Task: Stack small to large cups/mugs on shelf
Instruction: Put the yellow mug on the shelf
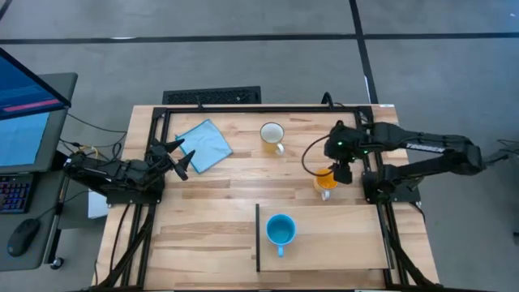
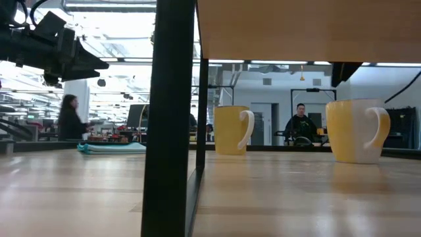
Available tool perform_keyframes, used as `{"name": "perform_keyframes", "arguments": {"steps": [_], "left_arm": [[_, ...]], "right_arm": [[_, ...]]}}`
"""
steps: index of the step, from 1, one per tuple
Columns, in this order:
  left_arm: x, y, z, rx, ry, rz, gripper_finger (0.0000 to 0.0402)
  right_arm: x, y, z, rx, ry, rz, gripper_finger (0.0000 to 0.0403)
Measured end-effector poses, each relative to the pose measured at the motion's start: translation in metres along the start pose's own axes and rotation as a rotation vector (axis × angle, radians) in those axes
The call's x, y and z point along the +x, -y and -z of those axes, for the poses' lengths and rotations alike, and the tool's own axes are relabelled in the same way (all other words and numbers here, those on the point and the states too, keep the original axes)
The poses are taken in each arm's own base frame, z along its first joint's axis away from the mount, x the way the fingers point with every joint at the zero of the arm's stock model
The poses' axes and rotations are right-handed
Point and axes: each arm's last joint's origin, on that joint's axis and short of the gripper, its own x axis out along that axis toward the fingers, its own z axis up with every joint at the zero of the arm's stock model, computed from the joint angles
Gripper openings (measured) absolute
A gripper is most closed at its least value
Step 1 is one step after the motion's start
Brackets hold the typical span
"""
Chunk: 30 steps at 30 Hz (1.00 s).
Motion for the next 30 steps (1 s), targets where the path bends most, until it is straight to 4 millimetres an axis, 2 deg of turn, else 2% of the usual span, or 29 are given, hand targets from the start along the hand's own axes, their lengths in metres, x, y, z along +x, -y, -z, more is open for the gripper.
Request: {"name": "perform_keyframes", "arguments": {"steps": [8, 15, 20, 30], "left_arm": [[0.000, 0.000, 0.000, 0.006, 0.000, 0.000, 0.0302], [0.000, 0.000, 0.000, 0.113, 0.000, 0.000, 0.0302], [0.000, 0.000, 0.000, 0.145, 0.000, 0.000, 0.0302], [0.000, 0.000, 0.000, 0.146, 0.000, 0.000, 0.0302]], "right_arm": [[0.024, 0.002, -0.012, 0.003, -0.099, -0.019, 0.0233], [0.045, 0.003, -0.018, 0.011, -0.197, -0.034, 0.0224], [0.059, 0.004, -0.019, 0.064, -0.280, -0.038, 0.0218], [0.082, 0.004, -0.016, 0.061, -0.393, -0.048, 0.0197]]}}
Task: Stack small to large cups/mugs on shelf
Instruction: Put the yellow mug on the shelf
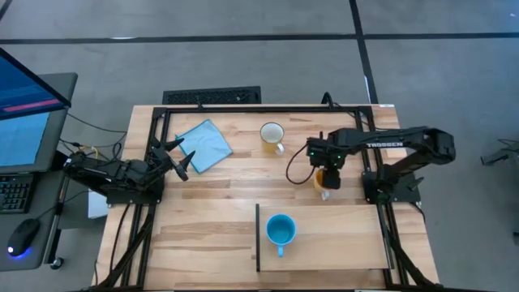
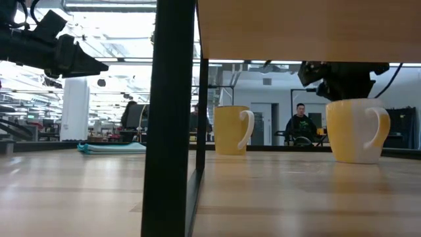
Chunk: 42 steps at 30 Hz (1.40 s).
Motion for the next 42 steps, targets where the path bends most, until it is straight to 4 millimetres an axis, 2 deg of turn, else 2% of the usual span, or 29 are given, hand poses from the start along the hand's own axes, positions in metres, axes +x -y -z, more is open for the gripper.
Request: {"name": "perform_keyframes", "arguments": {"steps": [6, 9, 17, 25, 29, 32, 35, 42], "left_arm": [[0.000, 0.000, 0.000, 0.000, 0.000, 0.000, 0.0302], [0.000, 0.000, 0.000, -0.001, 0.000, 0.000, 0.0302], [0.000, 0.000, 0.000, -0.004, 0.002, 0.000, 0.0302], [0.000, 0.000, 0.000, -0.005, 0.002, 0.000, 0.0302], [0.000, 0.000, 0.000, -0.006, 0.002, 0.000, 0.0302], [0.000, 0.000, 0.000, -0.007, 0.002, 0.000, 0.0302], [0.000, 0.000, 0.000, -0.008, 0.003, 0.001, 0.0302], [0.000, 0.000, 0.000, -0.007, 0.002, 0.000, 0.0302]], "right_arm": [[0.009, 0.001, -0.007, 0.001, -0.019, 0.000, 0.0172], [0.011, 0.001, -0.008, -0.008, -0.028, -0.001, 0.0147], [0.012, 0.002, -0.008, -0.041, -0.039, 0.002, 0.0024], [0.011, 0.002, -0.008, -0.042, -0.039, 0.001, 0.0021], [0.003, 0.001, -0.011, -0.043, -0.033, 0.002, 0.0021], [-0.012, 0.001, -0.013, -0.067, -0.017, 0.004, 0.0021], [-0.037, 0.000, -0.015, -0.086, 0.015, 0.023, 0.0021], [-0.119, -0.002, -0.007, -0.048, 0.080, 0.137, 0.0021]]}}
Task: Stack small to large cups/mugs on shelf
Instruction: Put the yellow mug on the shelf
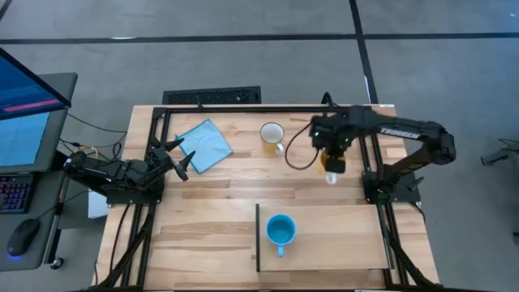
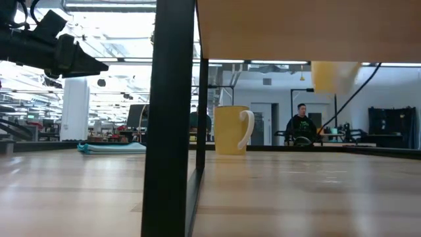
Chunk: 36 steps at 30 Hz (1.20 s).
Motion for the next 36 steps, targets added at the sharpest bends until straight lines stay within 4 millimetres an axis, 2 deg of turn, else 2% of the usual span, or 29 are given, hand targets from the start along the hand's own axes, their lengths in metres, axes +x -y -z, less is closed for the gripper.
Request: {"name": "perform_keyframes", "arguments": {"steps": [3, 5, 8, 10, 13, 22, 28, 36], "left_arm": [[0.000, 0.000, 0.000, 0.000, 0.000, 0.000, 0.0302], [0.000, 0.000, 0.000, 0.000, 0.000, 0.000, 0.0302], [0.000, 0.000, 0.000, 0.000, 0.000, 0.000, 0.0302], [0.000, 0.000, 0.000, 0.000, 0.000, 0.000, 0.0302], [0.000, 0.000, 0.000, 0.000, 0.000, 0.000, 0.0302], [0.000, 0.000, 0.000, 0.000, 0.000, 0.000, 0.0302], [0.000, 0.000, 0.000, 0.000, 0.000, 0.000, 0.0302], [0.000, 0.000, 0.000, 0.001, -0.001, 0.000, 0.0302]], "right_arm": [[-0.036, 0.002, 0.004, 0.089, 0.050, 0.006, 0.0021], [-0.057, 0.000, 0.002, 0.139, 0.144, -0.004, 0.0021], [-0.085, -0.007, 0.005, 0.166, 0.251, -0.092, 0.0021], [-0.099, -0.016, 0.006, 0.165, 0.312, -0.112, 0.0021], [-0.108, -0.031, 0.008, 0.146, 0.335, -0.140, 0.0021], [-0.106, -0.082, 0.005, 0.179, 0.283, -0.211, 0.0021], [-0.094, -0.118, -0.003, 0.195, 0.202, -0.223, 0.0021], [-0.074, -0.155, -0.014, 0.230, 0.105, -0.204, 0.0021]]}}
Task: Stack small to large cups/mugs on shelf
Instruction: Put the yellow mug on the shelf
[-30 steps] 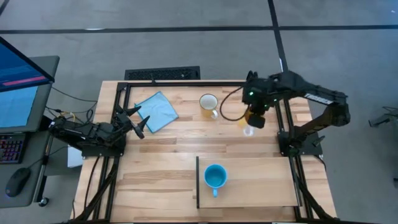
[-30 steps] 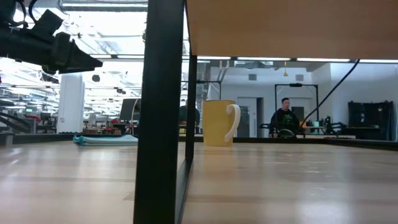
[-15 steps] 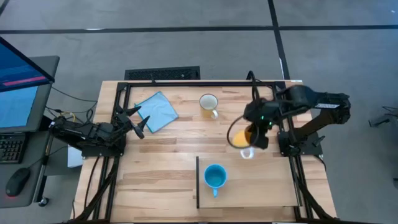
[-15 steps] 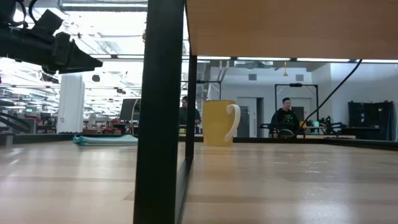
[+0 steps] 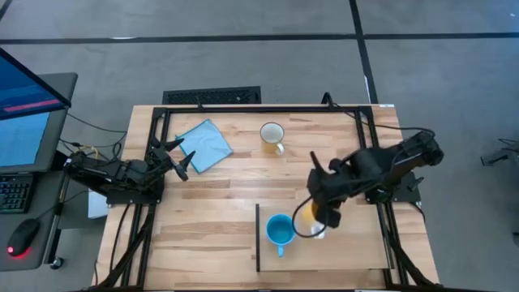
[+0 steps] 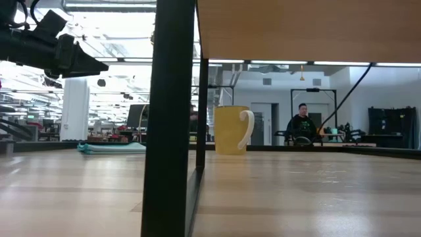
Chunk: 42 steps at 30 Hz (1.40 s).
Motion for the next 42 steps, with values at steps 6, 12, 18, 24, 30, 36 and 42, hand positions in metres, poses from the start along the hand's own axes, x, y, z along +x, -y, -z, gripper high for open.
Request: {"name": "perform_keyframes", "arguments": {"steps": [6, 12, 18, 24, 30, 36, 42], "left_arm": [[0.000, 0.000, 0.000, 0.000, 0.000, 0.000, 0.0302], [0.000, 0.000, 0.000, 0.000, 0.000, 0.000, 0.0302], [0.000, 0.000, 0.000, 0.000, 0.000, 0.000, 0.0302], [0.000, 0.000, 0.000, -0.007, 0.000, 0.000, 0.0302], [0.000, 0.000, 0.000, -0.011, 0.000, 0.000, 0.0302], [0.000, 0.000, 0.000, -0.012, 0.001, 0.000, 0.0302], [0.000, 0.000, 0.000, -0.012, 0.001, 0.000, 0.0302]], "right_arm": [[0.017, -0.017, 0.000, 0.014, -0.096, -0.019, 0.0021], [0.019, -0.022, 0.004, 0.028, -0.111, -0.023, 0.0021], [0.018, -0.024, 0.006, -0.019, -0.109, -0.024, 0.0021], [0.037, -0.033, -0.001, -0.065, -0.165, -0.002, 0.0021], [0.045, -0.036, -0.003, -0.117, -0.192, -0.001, 0.0021], [0.045, -0.036, -0.003, -0.105, -0.191, 0.001, 0.0021], [0.053, -0.035, 0.000, -0.077, -0.242, -0.001, 0.0021]]}}
